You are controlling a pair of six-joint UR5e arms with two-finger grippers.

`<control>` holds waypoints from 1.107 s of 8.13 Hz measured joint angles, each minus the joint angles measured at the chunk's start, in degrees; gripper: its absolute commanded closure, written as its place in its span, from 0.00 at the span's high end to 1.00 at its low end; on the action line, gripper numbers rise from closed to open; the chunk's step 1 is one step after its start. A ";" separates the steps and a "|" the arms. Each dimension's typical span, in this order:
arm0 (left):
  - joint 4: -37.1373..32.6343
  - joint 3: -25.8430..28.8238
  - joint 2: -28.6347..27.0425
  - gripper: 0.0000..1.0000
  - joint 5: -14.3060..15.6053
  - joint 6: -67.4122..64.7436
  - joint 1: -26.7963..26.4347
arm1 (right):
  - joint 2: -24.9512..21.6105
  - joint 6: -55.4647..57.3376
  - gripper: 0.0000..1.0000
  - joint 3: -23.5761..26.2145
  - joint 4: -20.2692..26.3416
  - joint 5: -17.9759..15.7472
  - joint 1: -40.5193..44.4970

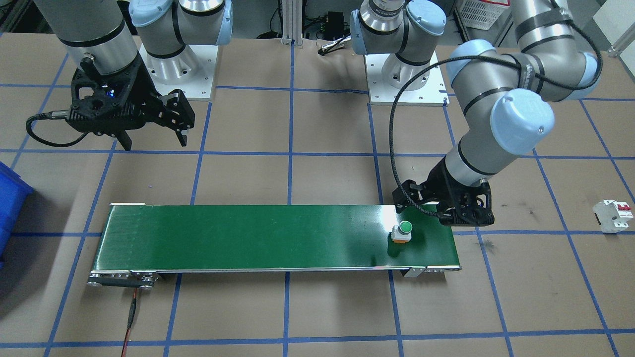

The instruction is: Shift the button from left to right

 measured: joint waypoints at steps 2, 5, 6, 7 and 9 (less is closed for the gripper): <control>-11.24 7.67 3.25 1.00 -0.01 -2.37 -0.86 | 0.01 -0.08 1.00 -0.33 -0.01 0.02 -0.14; -21.86 15.84 3.84 1.00 4.96 -3.13 -1.90 | 0.84 0.13 1.00 -0.51 -0.34 1.11 -0.27; -22.42 16.34 4.15 1.00 7.00 -2.99 -2.12 | 1.68 -0.40 1.00 -0.57 -1.43 1.84 -0.28; -22.59 16.53 4.28 1.00 8.24 -2.89 -2.27 | 3.18 -1.58 1.00 -0.61 -4.00 2.60 -0.28; -22.60 16.73 4.36 1.00 8.87 -2.77 -2.55 | 5.79 -2.68 1.00 -0.61 -7.27 4.45 -0.22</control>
